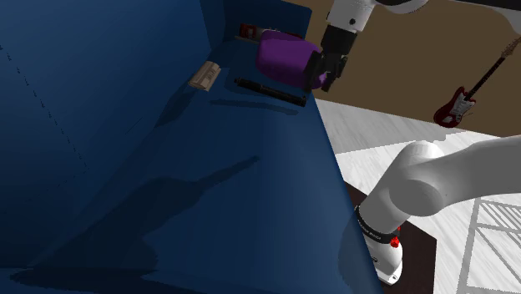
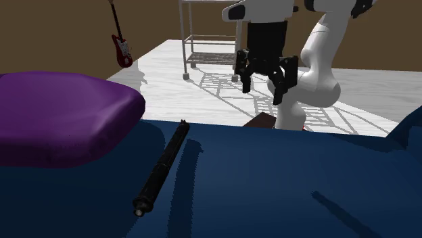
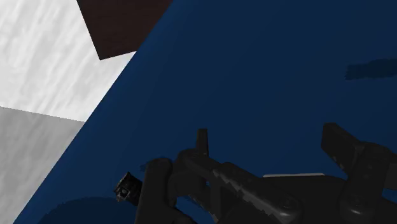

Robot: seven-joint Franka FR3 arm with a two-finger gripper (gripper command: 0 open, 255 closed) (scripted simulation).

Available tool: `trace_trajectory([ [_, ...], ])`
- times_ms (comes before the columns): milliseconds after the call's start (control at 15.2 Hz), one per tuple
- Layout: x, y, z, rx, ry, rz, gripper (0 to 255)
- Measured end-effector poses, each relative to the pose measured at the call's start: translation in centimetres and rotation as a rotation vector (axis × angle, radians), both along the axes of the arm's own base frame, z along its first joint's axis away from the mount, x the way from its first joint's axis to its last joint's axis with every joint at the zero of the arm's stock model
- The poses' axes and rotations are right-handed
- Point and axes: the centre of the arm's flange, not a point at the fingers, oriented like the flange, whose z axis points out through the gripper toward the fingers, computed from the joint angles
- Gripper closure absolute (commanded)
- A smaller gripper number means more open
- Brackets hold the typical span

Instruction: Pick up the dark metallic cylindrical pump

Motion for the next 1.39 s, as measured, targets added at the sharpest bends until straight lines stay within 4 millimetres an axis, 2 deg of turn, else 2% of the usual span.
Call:
trace_trajectory([
  [132, 0.3, -0.4, -0.2, 0.0, -0.003, 0.017, 0],
  [330, 2.4, -2.8, -1.3, -0.003, -0.022, 0.118, 0],
  [792, 9.1, -7.3, -4.4, -0.013, -0.074, 0.401, 0],
  [1056, 13.9, -9.3, -6.3, -0.019, -0.104, 0.563, 0],
  [1386, 19.1, -10.5, -7.7, -0.027, -0.14, 0.755, 0],
])
